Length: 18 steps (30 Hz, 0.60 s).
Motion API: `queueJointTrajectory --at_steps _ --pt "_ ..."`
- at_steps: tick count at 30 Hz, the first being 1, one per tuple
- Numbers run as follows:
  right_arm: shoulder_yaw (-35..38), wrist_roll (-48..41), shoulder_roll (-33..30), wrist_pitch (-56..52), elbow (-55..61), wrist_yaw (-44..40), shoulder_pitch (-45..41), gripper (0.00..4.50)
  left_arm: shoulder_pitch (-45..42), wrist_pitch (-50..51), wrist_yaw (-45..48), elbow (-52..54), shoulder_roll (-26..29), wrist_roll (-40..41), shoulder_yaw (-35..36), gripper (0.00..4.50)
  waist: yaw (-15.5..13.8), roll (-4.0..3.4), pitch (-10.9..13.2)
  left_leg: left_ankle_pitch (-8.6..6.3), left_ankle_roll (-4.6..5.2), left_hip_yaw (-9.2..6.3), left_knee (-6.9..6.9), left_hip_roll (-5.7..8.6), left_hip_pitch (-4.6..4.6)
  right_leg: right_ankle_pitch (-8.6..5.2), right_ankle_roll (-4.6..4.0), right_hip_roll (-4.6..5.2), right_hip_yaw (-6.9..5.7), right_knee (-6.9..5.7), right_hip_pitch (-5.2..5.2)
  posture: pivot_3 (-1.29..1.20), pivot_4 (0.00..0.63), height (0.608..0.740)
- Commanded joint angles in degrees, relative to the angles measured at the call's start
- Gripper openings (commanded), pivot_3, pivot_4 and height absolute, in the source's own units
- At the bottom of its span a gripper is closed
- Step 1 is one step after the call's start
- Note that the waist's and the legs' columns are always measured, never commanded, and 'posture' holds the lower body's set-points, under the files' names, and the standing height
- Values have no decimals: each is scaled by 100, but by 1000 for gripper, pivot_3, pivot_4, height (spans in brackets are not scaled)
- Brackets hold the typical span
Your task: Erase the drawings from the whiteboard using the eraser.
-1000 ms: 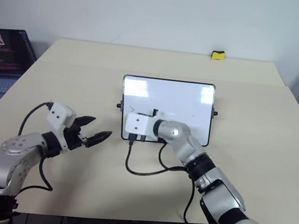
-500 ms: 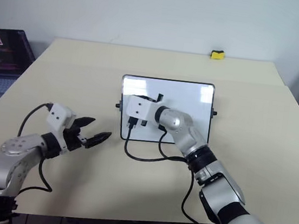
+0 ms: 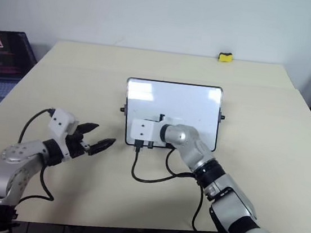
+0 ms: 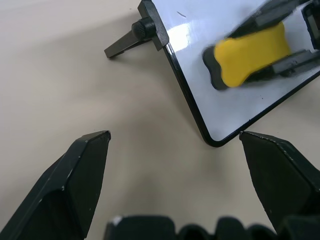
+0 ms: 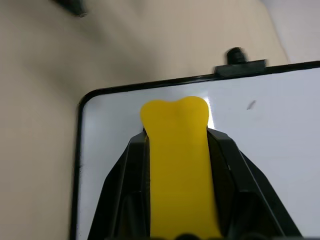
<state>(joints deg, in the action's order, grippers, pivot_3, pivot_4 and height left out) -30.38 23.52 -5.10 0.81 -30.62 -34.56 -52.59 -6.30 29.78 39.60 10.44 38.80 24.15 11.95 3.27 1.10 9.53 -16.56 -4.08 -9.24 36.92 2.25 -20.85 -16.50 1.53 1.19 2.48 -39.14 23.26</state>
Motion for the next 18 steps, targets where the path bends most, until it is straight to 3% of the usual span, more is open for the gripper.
queueJointTrajectory --at_steps 1,7,13,18 --pt "446 -61 179 102 -180 655 -540 1195 28 -39 30 177 20 57 118 4500 1 0 0 0 0 0 0 0 0 0 0 0 0 0 0 0 150 740" --pt "509 -66 325 213 -611 875 -854 1195 81 -43 31 220 1 69 99 4500 1 0 0 1 -3 1 -6 0 -2 0 0 0 1 12 2 0 150 740" --pt "153 -62 204 95 -438 -98 -517 1195 114 -46 31 232 -1 81 108 4500 1 -1 0 -1 0 2 -6 0 -5 0 0 0 1 13 4 0 150 740" --pt "193 -20 197 18 -311 -126 -446 1195 125 -46 38 236 1 89 107 4500 0 -1 0 -1 1 1 -3 0 -4 0 0 0 1 5 4 0 150 740"
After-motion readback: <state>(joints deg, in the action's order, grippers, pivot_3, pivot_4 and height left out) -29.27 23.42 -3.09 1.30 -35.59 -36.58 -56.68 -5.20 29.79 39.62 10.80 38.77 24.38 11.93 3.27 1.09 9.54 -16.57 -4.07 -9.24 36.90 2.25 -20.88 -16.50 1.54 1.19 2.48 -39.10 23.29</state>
